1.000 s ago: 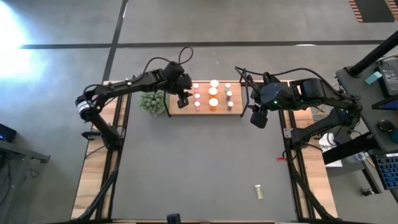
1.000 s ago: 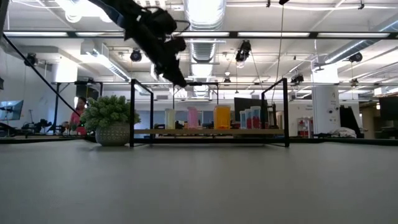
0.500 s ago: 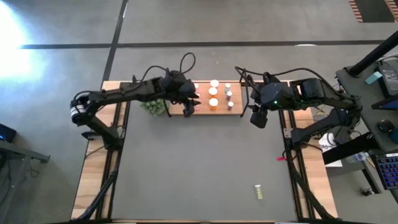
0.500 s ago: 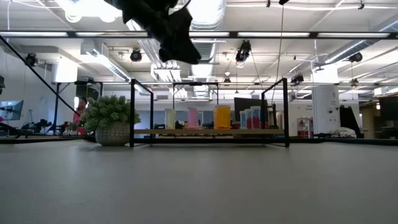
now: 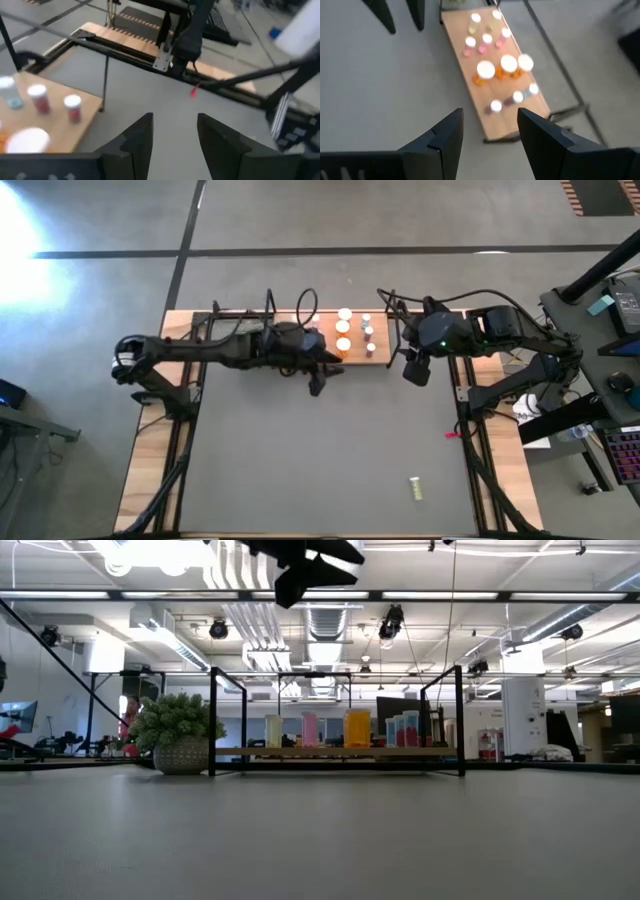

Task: Pick and place medicine bottles onto shelf by color
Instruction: Put the yellow pill bottle on the shelf aligned with the other yellow pill bottles

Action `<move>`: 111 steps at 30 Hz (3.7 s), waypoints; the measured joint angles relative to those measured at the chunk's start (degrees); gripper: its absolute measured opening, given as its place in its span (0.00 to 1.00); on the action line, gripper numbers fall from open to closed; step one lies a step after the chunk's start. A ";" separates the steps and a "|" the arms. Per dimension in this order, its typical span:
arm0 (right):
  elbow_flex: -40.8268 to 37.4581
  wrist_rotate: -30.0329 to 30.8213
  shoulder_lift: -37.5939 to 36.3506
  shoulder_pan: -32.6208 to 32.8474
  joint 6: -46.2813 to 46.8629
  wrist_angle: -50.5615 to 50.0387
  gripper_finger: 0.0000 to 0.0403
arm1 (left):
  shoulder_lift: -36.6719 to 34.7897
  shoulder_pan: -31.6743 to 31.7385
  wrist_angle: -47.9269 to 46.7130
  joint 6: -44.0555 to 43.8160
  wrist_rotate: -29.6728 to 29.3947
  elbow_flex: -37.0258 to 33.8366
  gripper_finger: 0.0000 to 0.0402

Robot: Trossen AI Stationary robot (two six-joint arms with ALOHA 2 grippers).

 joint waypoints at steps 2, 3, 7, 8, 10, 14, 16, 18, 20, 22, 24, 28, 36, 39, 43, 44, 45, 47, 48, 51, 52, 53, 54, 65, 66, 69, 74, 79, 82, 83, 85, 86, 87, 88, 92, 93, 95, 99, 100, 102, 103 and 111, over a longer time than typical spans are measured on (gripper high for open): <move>0.00 -0.01 0.00 0.00 -2.82 1.77 0.44 | 0.00 -2.10 0.38 -4.74 -3.00 0.00 0.34; 0.00 -0.07 0.00 0.02 -2.78 2.82 0.44 | 0.00 -3.14 0.44 -6.91 -4.35 -0.02 0.34; 0.00 -2.10 0.00 0.02 9.99 6.85 0.44 | 0.00 -7.37 0.50 -11.42 -9.53 -0.11 0.34; 0.00 -2.18 0.00 0.02 13.63 7.62 0.44 | 0.00 -8.40 0.50 -12.52 -10.91 -0.12 0.34; 0.00 -1.98 0.00 0.02 16.41 9.49 0.44 | 0.00 -10.46 0.48 -15.14 -14.22 -0.20 0.34; 0.00 -1.96 0.00 -0.13 8.74 15.18 0.44 | 0.00 -14.57 0.74 -19.61 -21.64 -0.49 0.34; 0.00 -1.97 0.00 -0.13 6.35 18.19 0.44 | 0.00 -16.18 1.11 -21.49 -24.03 -0.81 0.34; 0.00 -1.97 0.10 -0.13 4.62 22.08 0.44 | 0.00 -17.48 1.67 -22.58 -25.49 -0.96 0.34; 0.00 -1.97 0.41 -0.13 3.75 26.32 0.44 | 0.00 -18.44 3.02 -22.59 -26.48 -1.03 0.34; 0.00 -1.99 0.76 -0.13 3.58 30.62 0.44 | 0.00 -19.01 3.99 -22.66 -26.64 -1.05 0.34; 0.00 -1.99 1.33 -0.09 3.86 34.73 0.44 | 0.00 -19.33 4.98 -22.59 -26.67 -1.05 0.34; 0.00 -1.99 2.59 -0.09 5.74 39.95 0.44 | 0.00 -19.48 6.42 -22.60 -26.77 -1.10 0.34; 0.00 -2.28 5.40 -0.09 0.32 41.02 0.44 | 0.00 -19.85 6.37 -22.63 -26.77 -2.02 0.34; 0.00 -8.11 5.90 0.20 4.04 35.89 0.44 | 0.00 -20.06 6.48 -22.57 -26.53 -2.17 0.34; -0.07 -20.75 5.92 0.36 7.43 30.34 0.44 | 0.00 -20.06 6.19 -22.55 -26.25 -3.05 0.34; -0.07 -23.18 5.64 0.37 8.58 28.79 0.44 | 0.01 -20.06 5.87 -22.53 -26.20 -3.08 0.34; -0.07 -25.79 5.54 0.34 9.54 27.51 0.44 | 0.01 -20.06 5.49 -22.54 -25.99 -3.08 0.34; -0.02 -31.74 5.27 0.28 10.32 24.39 0.44 | 0.00 -20.04 4.37 -22.52 -24.71 -3.09 0.34; -0.02 -34.95 5.14 0.28 11.10 22.33 0.44 | 0.00 -20.04 3.66 -22.51 -23.93 -3.11 0.34; -0.02 -41.52 5.40 1.14 13.60 17.97 0.44 | 0.00 -20.05 2.15 -22.50 -22.31 -3.21 0.34; -0.09 -42.01 5.48 1.74 13.97 16.87 0.44 | 0.00 -20.06 1.46 -22.46 -22.02 -3.21 0.34; -0.48 -41.96 5.56 2.52 14.80 16.38 0.44 | 0.00 -20.06 0.86 -22.43 -21.74 -3.21 0.34; -0.85 -41.86 5.71 3.49 16.15 16.00 0.44 | 0.00 -20.06 0.10 -22.33 -21.51 -3.21 0.34; -5.31 -22.23 4.13 19.07 51.02 -13.24 0.44 | -0.13 -20.04 -6.85 -22.03 -19.86 -3.19 0.34; -6.57 -21.69 3.83 21.18 54.69 -13.20 0.44 | -0.13 -20.04 -7.38 -21.99 -19.82 -3.19 0.34; -11.14 -21.47 3.13 27.21 64.77 -9.67 0.44 | -0.14 -19.91 -8.26 -21.94 -19.78 -3.19 0.34; -18.84 -21.83 4.32 35.32 79.05 -4.72 0.44 | -0.20 -19.80 -9.24 -19.03 -19.65 -3.19 0.34; -25.81 -21.97 5.60 41.44 89.57 3.96 0.44 | -0.20 -19.82 -9.60 -16.06 -18.69 -3.19 0.34; -30.02 -21.95 6.93 44.22 95.46 11.57 0.44 | -0.20 -19.80 -9.66 -15.93 -18.68 -3.19 0.34; -31.21 -22.07 7.52 44.98 97.54 13.88 0.44 | -0.20 -19.80 -9.72 -15.80 -18.68 -3.19 0.34; -33.33 -23.39 8.60 46.12 101.43 17.93 0.44 | -0.23 -19.80 -9.70 -14.63 -18.54 -3.19 0.34; -34.23 -24.05 9.15 46.59 103.00 20.05 0.44 | -0.33 -19.80 -9.78 -14.16 -18.40 -3.19 0.34; -34.91 -24.68 9.82 47.06 104.41 21.79 0.44 | -0.42 -19.80 -9.81 -13.44 -18.35 -3.19 0.34; -35.51 -24.91 10.58 47.60 105.69 23.31 0.44 | -0.53 -19.69 -9.81 -13.10 -18.29 -3.19 0.34; -37.02 -24.96 13.29 49.02 109.57 28.52 0.44 | -0.97 -19.37 -9.77 -11.85 -18.07 -3.19 0.34; -37.23 -24.96 13.93 49.27 110.21 29.28 0.44 | -1.06 -19.18 -9.78 -11.55 -18.09 -3.19 0.34; -37.50 -24.97 15.38 49.52 111.35 29.87 0.44 | -1.16 -19.03 -9.88 -11.51 -18.07 -3.19 0.34; -37.40 -24.94 18.12 49.77 113.35 29.76 0.44 | -1.25 -18.69 -9.97 -11.45 -18.09 -3.19 0.34; -37.09 -24.94 18.98 49.79 113.88 29.82 0.44 | -1.25 -18.69 -10.02 -11.42 -18.09 -3.19 0.34; -36.18 -24.95 20.95 49.90 114.68 29.96 0.44 | -1.25 -18.66 -10.06 -11.40 -18.07 -3.19 0.34; -35.67 -24.96 22.11 50.01 114.79 29.90 0.44 | -1.25 -18.66 -10.21 -11.40 -18.07 -3.19 0.34; -32.65 -26.19 28.43 50.16 114.59 29.42 0.43 | -1.27 -18.61 -11.60 -11.01 -18.05 -3.19 0.34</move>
